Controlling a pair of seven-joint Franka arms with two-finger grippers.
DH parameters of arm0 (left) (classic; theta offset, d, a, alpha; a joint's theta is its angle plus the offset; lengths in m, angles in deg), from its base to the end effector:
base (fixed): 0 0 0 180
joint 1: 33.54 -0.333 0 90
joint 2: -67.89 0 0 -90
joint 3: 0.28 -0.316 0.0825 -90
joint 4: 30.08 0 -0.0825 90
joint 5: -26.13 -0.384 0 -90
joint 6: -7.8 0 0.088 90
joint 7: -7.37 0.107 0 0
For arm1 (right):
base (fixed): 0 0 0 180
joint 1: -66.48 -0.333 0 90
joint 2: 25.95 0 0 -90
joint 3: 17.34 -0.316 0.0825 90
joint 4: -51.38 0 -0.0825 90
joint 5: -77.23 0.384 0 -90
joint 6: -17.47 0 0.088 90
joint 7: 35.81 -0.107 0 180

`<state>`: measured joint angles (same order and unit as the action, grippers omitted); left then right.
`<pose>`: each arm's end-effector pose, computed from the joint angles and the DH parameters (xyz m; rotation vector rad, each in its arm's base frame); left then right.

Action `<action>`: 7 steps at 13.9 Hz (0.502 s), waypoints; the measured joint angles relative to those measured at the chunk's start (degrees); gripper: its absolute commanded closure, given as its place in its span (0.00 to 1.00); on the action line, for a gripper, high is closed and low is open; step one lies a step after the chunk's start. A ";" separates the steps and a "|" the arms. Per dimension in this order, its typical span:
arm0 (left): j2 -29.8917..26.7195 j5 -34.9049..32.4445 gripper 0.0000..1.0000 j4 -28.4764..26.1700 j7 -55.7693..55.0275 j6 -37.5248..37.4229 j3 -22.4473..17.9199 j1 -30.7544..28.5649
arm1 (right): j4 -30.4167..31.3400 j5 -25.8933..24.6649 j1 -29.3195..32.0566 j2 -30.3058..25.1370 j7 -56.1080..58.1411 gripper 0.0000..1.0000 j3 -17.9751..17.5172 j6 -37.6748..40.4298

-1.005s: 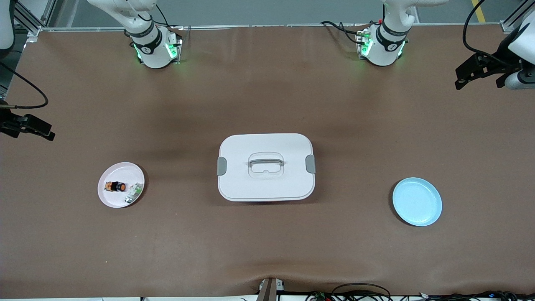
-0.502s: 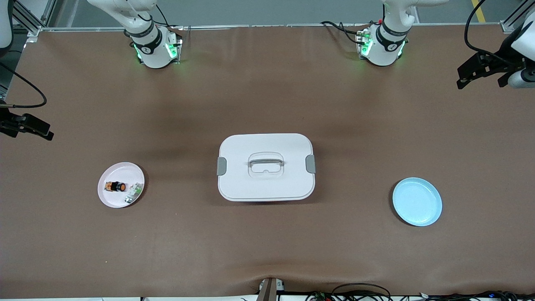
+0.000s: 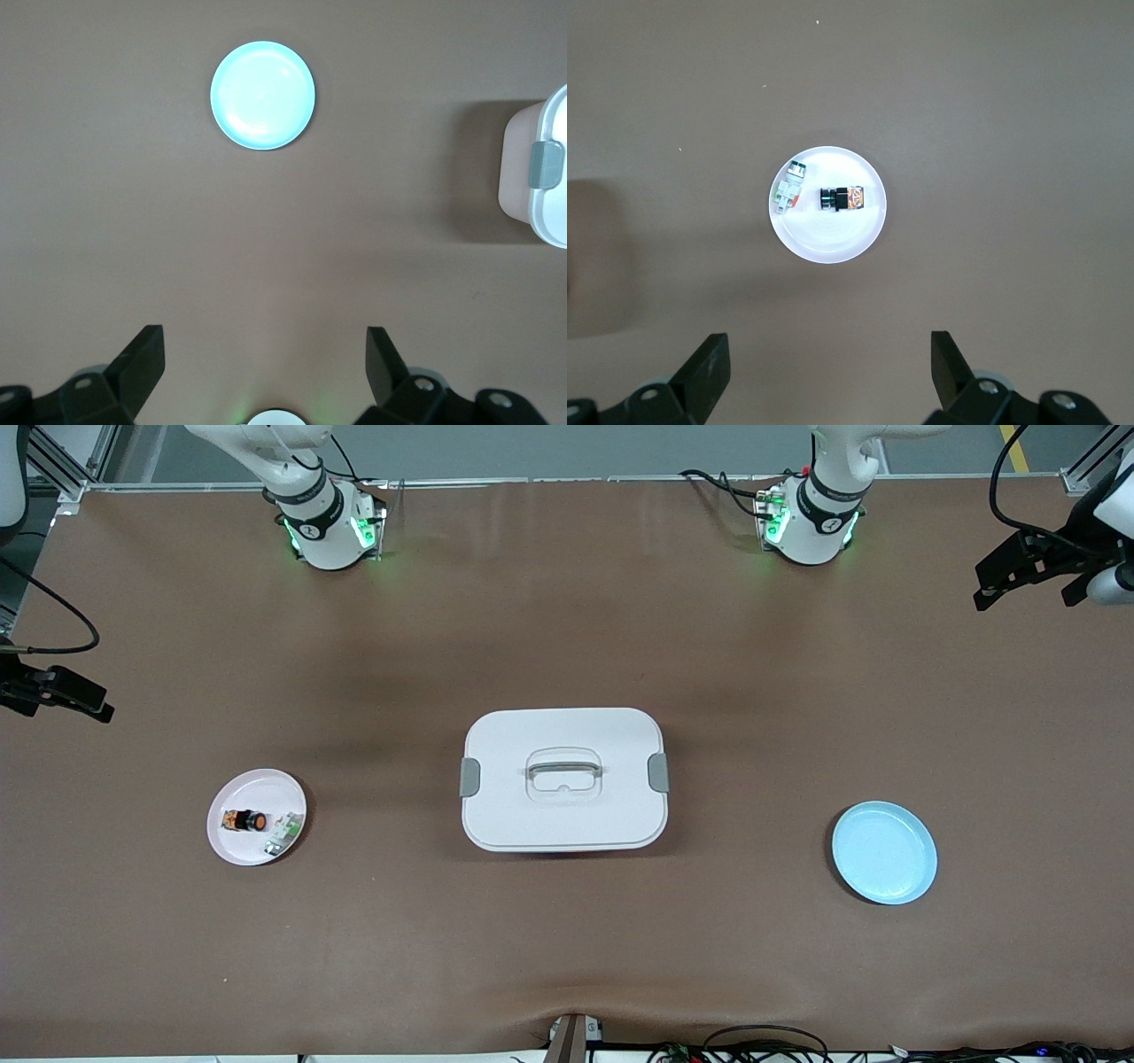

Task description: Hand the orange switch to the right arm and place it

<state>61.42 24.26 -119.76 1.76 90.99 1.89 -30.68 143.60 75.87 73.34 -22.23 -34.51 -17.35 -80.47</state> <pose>0.5042 -0.0419 0.6766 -3.1050 -0.0221 -0.0046 0.5805 -0.0720 0.5815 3.1118 -0.1464 0.0516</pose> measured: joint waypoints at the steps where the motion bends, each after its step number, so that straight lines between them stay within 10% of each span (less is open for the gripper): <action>1: 0.00 0.00 0.00 0.01 0.00 0.00 0.00 0.00 | 0.00 0.00 -0.01 0.08 0.01 0.00 -0.02 0.00; 7: 0.00 0.00 0.00 0.35 0.00 -0.05 -0.01 0.00 | -0.75 0.00 -0.11 1.56 0.07 0.00 -0.17 -0.41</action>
<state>61.42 24.26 -119.41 1.76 90.94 1.89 -30.68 142.85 75.87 73.23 -20.67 -34.44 -17.52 -80.88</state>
